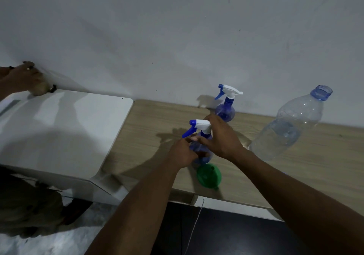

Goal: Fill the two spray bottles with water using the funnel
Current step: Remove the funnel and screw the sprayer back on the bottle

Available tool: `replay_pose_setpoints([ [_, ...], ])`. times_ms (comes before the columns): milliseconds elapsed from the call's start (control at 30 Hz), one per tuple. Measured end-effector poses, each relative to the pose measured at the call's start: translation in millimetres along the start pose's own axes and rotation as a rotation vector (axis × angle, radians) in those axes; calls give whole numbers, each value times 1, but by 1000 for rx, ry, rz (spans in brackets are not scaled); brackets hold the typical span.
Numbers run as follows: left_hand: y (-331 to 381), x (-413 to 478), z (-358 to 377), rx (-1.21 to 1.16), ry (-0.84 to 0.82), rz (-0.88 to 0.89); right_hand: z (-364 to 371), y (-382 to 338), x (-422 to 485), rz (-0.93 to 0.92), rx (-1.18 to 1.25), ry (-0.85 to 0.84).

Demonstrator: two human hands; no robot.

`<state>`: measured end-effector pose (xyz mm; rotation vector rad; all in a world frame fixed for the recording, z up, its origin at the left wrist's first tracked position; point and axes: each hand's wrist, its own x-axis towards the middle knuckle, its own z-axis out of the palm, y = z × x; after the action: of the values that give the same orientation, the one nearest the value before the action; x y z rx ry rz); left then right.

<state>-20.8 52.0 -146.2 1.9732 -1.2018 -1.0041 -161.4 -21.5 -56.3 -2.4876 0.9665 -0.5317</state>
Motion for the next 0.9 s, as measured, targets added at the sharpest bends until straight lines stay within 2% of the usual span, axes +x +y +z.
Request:
replay_pose_setpoints([
  [133, 3, -3, -2, -69, 12, 30, -5, 1, -5, -41, 87, -53],
  [267, 5, -4, -1, -68, 10, 30, -4, 3, -1, 41, -16, -5],
  [433, 10, -9, -2, -146, 11, 48, -1, 3, -7, -40, 75, 2],
  [600, 8, -5, -3, -217, -8, 30, -4, -7, -2, -32, 94, -45],
  [767, 17, -9, -5, -224, 10, 26, -5, -2, 1, -36, 44, -59],
  [900, 11, -9, -1, -166, -22, 43, -10, 8, 6, -128, -73, -89],
])
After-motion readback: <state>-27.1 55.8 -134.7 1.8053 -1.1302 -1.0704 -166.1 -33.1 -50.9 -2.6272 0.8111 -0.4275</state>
